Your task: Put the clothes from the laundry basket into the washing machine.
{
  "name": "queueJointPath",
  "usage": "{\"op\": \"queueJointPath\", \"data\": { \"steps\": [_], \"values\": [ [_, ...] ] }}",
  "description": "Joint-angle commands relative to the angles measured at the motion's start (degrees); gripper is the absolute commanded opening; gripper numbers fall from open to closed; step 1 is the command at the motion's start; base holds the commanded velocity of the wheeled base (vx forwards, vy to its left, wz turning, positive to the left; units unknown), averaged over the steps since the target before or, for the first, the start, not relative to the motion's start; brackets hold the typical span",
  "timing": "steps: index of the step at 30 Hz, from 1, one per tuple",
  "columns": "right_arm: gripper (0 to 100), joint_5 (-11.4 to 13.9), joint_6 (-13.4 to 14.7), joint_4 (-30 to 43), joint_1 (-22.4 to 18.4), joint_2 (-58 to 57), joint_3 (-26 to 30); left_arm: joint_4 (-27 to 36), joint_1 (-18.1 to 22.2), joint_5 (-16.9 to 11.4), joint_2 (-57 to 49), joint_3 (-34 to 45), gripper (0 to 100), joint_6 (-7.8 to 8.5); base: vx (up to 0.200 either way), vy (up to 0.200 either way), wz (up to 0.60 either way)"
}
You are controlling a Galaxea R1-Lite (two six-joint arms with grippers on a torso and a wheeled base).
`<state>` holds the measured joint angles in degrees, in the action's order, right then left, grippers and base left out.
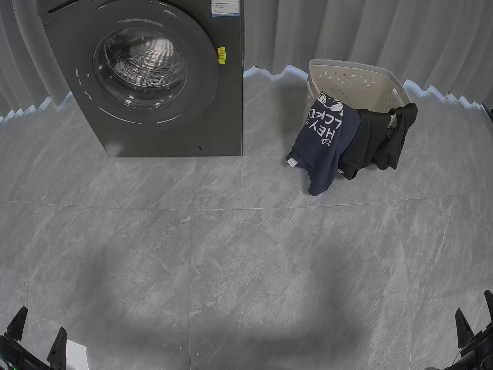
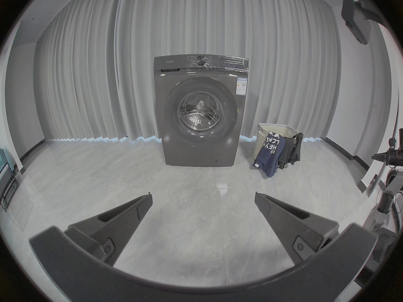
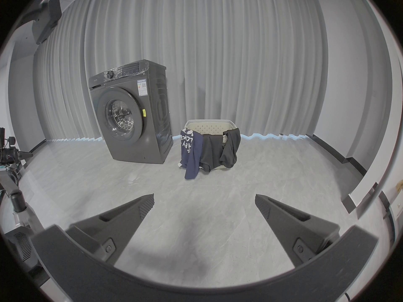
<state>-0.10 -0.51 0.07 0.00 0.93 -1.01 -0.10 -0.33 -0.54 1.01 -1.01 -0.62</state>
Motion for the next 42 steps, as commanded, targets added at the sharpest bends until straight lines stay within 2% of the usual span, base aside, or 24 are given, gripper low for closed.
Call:
{"op": "queueJointPath", "data": {
  "steps": [1,10,13,19,31,37,42],
  "values": [
    [100,0.01,-0.02,0.01,0.0,-0.93,0.92,-0.08,0.07,0.01,-0.84,1.01,100,-0.08,0.2,0.0,0.0],
    [100,0.01,-0.02,-0.07,0.0,-0.93,0.92,-0.08,0.07,-0.08,-0.84,1.01,100,-0.08,0.2,0.0,0.0],
    [100,0.01,-0.02,0.01,0.0,-0.93,0.92,0.01,0.07,-0.08,-0.84,1.01,100,0.36,0.2,0.0,0.0],
    [100,0.01,0.07,0.01,0.0,-0.93,0.92,0.01,0.07,0.1,-0.84,1.01,100,0.01,0.0,0.0,0.0],
    [100,0.1,-0.02,0.01,0.0,-0.93,0.92,0.01,0.07,0.27,-0.84,1.01,100,0.18,0.0,-0.2,0.0],
    [100,0.01,-0.02,0.01,0.0,-0.93,0.92,-0.08,0.07,0.36,-0.84,1.01,100,-0.08,0.0,0.0,-0.3],
    [100,0.01,-0.02,0.01,0.0,-0.93,0.92,-0.08,0.07,0.36,-0.84,1.01,100,0.01,0.0,-0.2,0.0]
  ]
}}
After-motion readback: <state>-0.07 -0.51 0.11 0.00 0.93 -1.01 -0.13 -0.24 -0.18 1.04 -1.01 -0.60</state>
